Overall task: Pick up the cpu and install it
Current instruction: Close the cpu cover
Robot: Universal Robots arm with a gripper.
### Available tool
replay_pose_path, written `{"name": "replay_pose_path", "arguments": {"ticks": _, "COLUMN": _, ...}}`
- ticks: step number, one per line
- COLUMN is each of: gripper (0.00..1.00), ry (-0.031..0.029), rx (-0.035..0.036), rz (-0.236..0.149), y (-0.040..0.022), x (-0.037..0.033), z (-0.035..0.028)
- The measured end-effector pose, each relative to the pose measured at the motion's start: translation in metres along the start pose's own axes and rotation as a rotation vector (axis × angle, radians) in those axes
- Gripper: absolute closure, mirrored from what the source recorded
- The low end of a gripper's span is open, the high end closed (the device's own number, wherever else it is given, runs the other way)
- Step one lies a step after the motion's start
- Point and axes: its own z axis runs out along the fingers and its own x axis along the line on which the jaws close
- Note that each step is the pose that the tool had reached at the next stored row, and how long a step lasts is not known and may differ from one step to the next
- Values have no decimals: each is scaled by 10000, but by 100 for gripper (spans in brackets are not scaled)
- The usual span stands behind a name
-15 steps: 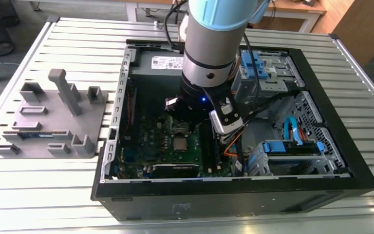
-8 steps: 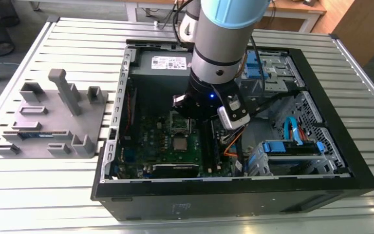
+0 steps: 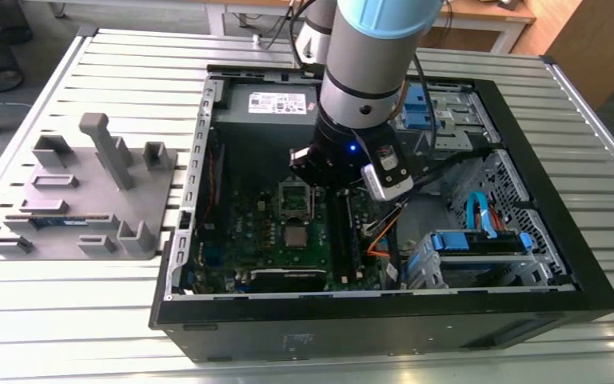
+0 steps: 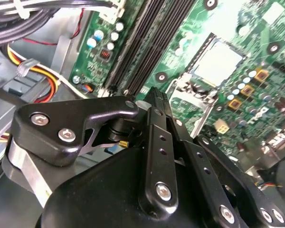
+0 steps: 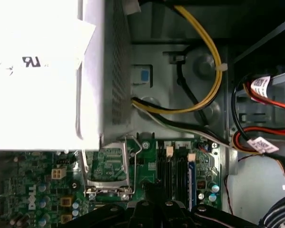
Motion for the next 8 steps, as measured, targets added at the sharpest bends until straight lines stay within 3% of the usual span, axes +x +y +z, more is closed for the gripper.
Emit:
{"name": "replay_pose_path", "arguments": {"ticks": 4, "gripper": 89, "ry": 1, "rx": 2, "rz": -1, "y": 69, "x": -23, "z": 18}}
{"name": "replay_pose_path", "arguments": {"ticks": 8, "gripper": 89, "ry": 0, "rx": -2, "rz": -3, "y": 88, "x": -30, "z": 31}}
